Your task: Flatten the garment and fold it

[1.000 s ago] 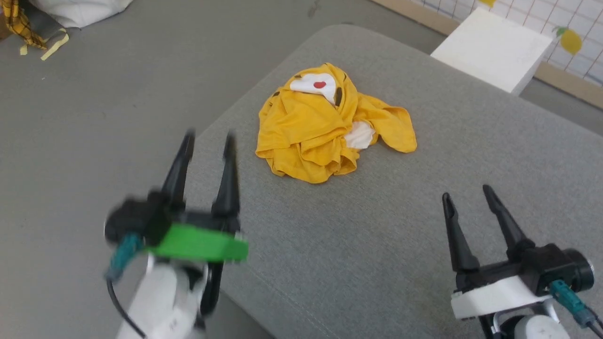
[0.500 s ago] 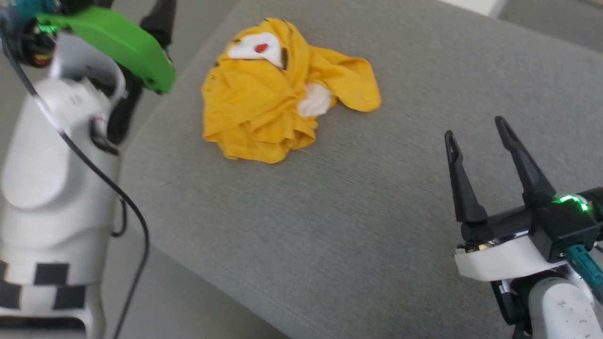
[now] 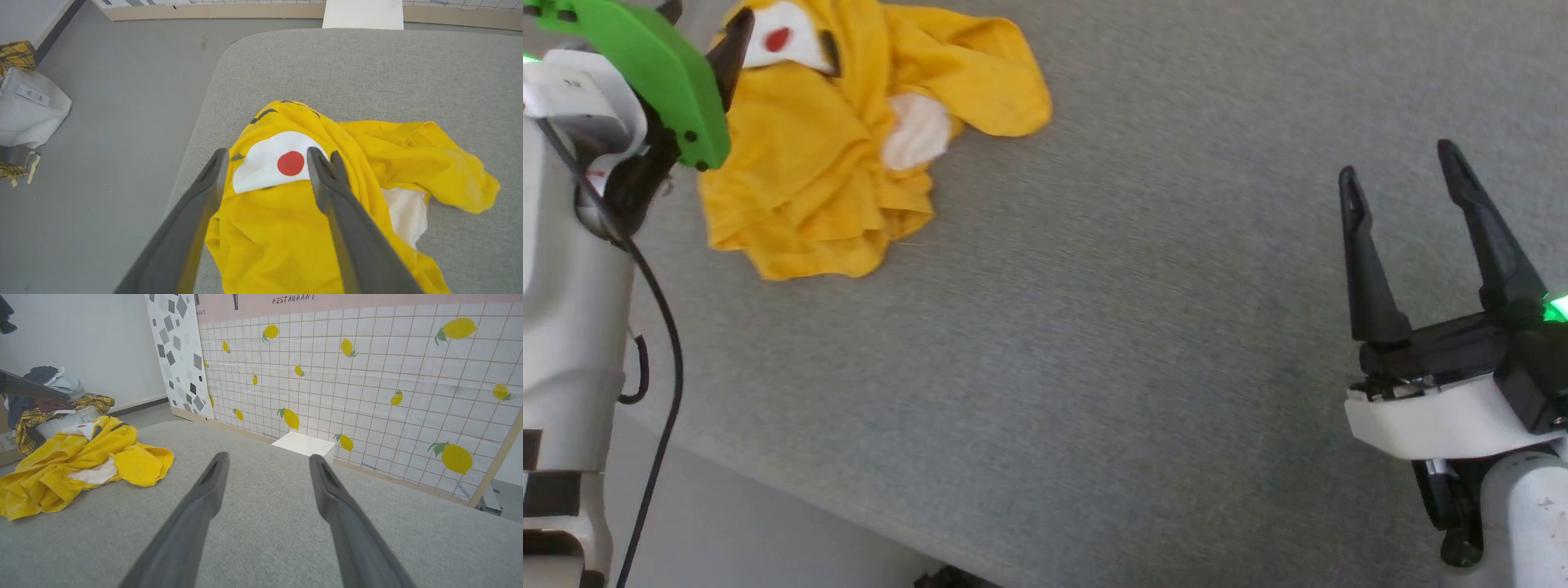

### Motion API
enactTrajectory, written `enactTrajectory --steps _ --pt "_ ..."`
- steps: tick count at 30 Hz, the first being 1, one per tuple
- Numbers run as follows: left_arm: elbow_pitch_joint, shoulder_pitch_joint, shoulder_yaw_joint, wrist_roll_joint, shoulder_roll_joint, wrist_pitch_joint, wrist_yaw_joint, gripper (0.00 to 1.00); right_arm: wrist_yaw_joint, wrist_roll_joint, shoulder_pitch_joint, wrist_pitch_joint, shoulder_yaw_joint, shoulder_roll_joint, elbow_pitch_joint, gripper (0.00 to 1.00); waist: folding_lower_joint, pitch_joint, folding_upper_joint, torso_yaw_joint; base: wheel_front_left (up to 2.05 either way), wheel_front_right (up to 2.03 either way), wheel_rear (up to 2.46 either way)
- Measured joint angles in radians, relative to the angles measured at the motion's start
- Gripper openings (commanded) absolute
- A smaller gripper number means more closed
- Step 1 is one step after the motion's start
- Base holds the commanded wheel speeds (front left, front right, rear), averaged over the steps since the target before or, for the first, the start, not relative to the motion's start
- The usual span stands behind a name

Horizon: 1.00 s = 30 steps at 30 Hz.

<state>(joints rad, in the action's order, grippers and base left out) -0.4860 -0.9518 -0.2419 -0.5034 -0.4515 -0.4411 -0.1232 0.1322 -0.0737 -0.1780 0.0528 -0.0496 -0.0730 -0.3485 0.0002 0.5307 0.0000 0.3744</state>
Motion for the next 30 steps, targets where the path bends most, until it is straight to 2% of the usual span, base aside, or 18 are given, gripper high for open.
enactTrajectory --steps 6,10,11,12,15,20,24,26,30 --pt "-0.018 0.044 0.024 -0.09 0.004 -0.188 0.055 1.0 0.0 0.012 -0.02 0.005 0.013 -0.006 0.0 1.0 -0.0001 0.074 0.0 -0.05 0.0 0.0 0.0" --pt "0.017 0.078 0.026 -0.105 0.001 -0.281 0.095 1.0 0.0 0.014 -0.034 0.009 0.011 -0.006 0.004 1.0 -0.0001 0.106 0.0 -0.075 0.0 0.0 0.0" --pt "0.031 0.08 0.028 -0.105 -0.005 -0.298 0.104 0.29 0.0 0.016 -0.037 0.009 0.009 -0.006 0.007 1.0 -0.0002 0.112 0.0001 -0.081 0.0 0.0 0.0" --pt "0.046 0.083 0.028 -0.105 -0.012 -0.308 0.111 0.0 0.0 0.017 -0.04 0.009 0.007 -0.006 0.01 1.0 -0.0002 0.117 0.0 -0.087 0.0 0.0 0.0" --pt "0.084 0.102 0.03 -0.105 -0.024 -0.312 0.118 0.0 0.0 0.023 -0.05 0.011 0.003 -0.006 0.019 1.0 -0.0001 0.124 0.0 -0.102 0.0 0.0 0.0" --pt "0.114 0.138 0.047 -0.104 -0.033 -0.259 0.133 0.0 0.0 0.031 -0.051 0.027 0.011 -0.004 0.042 1.0 -0.0001 0.106 0.0 -0.112 0.0 0.0 0.0" --pt "0.14 0.144 0.066 -0.095 -0.054 -0.188 0.132 0.0 0.0 0.044 -0.051 0.052 0.019 0.003 0.07 1.0 -0.0001 0.069 0.0 -0.116 0.0 0.0 0.0" --pt "0.154 0.142 0.071 -0.072 -0.086 -0.134 0.122 0.0 0.0 0.055 -0.05 0.068 0.026 0.01 0.087 1.0 -0.0002 0.044 0.0 -0.119 0.0 0.0 0.0" --pt "0.172 0.133 0.088 -0.061 -0.111 -0.056 0.105 0.0 0.0 0.072 -0.043 0.098 0.05 0.02 0.116 1.0 -0.0003 -0.009 0.0 -0.126 0.0 0.0 0.0"
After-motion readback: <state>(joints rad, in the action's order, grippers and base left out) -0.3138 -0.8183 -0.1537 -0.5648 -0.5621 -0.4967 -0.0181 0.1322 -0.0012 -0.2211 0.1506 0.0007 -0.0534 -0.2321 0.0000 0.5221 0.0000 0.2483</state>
